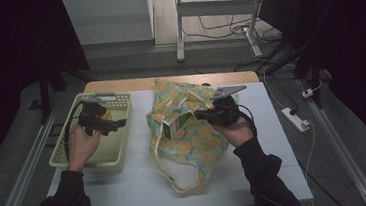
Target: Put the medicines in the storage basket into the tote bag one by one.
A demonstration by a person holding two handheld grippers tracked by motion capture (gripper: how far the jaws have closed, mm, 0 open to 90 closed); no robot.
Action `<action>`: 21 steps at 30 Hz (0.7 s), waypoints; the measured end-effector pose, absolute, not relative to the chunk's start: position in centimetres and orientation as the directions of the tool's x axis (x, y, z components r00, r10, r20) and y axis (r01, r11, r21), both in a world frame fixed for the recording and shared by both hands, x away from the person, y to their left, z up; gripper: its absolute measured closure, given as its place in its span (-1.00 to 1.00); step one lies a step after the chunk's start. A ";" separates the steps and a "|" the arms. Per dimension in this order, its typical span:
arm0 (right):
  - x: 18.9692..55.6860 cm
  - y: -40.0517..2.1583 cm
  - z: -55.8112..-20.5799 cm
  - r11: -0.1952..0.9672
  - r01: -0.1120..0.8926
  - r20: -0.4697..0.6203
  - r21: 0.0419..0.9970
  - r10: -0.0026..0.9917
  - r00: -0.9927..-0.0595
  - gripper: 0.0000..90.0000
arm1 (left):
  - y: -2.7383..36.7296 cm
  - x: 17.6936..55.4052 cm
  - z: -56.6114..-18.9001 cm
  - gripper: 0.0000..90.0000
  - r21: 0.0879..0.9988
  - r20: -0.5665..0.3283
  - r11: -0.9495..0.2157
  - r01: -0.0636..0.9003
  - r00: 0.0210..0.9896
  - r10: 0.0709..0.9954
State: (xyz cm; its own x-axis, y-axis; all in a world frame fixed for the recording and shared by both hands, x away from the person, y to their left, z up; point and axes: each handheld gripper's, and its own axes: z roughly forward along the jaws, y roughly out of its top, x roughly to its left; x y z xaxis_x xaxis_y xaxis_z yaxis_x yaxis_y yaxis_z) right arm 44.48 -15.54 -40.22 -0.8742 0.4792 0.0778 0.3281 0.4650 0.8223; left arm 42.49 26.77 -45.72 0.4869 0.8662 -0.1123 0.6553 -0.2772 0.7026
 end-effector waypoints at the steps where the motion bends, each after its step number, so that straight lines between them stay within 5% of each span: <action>1: 44.5 -15.6 -40.2 0.465 0.328 0.078 0.822 0.479 -0.875 1.00 | 27.1 42.6 -45.8 -1.00 0.700 -0.112 -0.275 0.659 0.482 0.869; 21: 44.5 -15.5 -40.3 0.469 0.329 0.078 0.820 0.477 -0.875 1.00 | 30.1 46.7 -48.1 -1.00 0.645 -0.156 -0.179 0.742 0.358 0.920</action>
